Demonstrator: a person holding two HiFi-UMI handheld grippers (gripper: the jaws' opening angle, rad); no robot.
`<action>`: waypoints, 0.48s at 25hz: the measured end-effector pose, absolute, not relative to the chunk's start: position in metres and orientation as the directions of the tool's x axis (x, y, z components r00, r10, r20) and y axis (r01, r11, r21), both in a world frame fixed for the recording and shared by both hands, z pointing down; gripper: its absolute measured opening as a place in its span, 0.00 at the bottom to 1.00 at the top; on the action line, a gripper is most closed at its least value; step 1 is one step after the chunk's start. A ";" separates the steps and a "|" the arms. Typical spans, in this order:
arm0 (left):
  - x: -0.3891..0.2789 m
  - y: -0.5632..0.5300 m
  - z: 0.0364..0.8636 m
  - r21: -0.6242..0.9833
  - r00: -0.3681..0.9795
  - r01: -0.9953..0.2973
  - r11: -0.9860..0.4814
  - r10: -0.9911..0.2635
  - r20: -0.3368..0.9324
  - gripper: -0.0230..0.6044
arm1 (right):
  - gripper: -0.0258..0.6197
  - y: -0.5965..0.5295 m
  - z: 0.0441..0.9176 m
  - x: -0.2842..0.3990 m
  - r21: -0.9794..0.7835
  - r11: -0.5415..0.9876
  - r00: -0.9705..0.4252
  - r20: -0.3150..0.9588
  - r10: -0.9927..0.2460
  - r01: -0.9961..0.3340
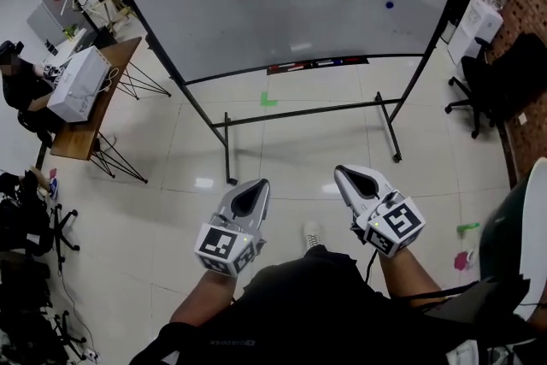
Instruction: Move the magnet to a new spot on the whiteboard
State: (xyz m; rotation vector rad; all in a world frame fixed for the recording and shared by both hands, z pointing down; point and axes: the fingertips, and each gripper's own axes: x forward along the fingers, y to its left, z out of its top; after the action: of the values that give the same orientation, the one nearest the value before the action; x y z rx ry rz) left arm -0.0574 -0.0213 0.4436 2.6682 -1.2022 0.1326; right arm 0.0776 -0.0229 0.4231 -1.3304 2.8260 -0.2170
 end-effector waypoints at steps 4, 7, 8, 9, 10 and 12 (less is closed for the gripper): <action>-0.067 0.009 0.447 0.170 0.697 -0.717 -0.676 -0.704 0.138 0.06 | 0.05 0.030 0.426 0.071 -0.123 0.584 -0.591 0.034 -0.806 -0.802; -0.064 0.032 0.455 0.179 0.725 -0.687 -0.704 -0.678 0.120 0.06 | 0.05 0.071 0.433 0.068 -0.119 0.555 -0.563 0.050 -0.825 -0.823; -0.062 0.039 0.458 0.184 0.728 -0.684 -0.706 -0.675 0.121 0.06 | 0.05 0.082 0.435 0.069 -0.118 0.547 -0.555 0.059 -0.829 -0.829; -0.060 0.046 0.458 0.193 0.729 -0.683 -0.704 -0.673 0.123 0.06 | 0.05 0.091 0.437 0.070 -0.118 0.540 -0.549 0.069 -0.833 -0.833; -0.058 0.053 0.456 0.202 0.731 -0.681 -0.704 -0.671 0.125 0.06 | 0.05 0.100 0.437 0.070 -0.118 0.536 -0.546 0.077 -0.834 -0.836; -0.055 0.070 0.452 0.203 0.738 -0.674 -0.711 -0.664 0.125 0.06 | 0.05 0.114 0.435 0.070 -0.111 0.538 -0.547 0.083 -0.833 -0.836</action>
State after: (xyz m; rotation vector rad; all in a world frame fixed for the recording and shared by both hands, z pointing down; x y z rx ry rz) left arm -0.0545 0.0702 0.4519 2.7043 -1.0575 0.0622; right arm 0.0701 0.1139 0.4349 -1.5044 2.7723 -0.2167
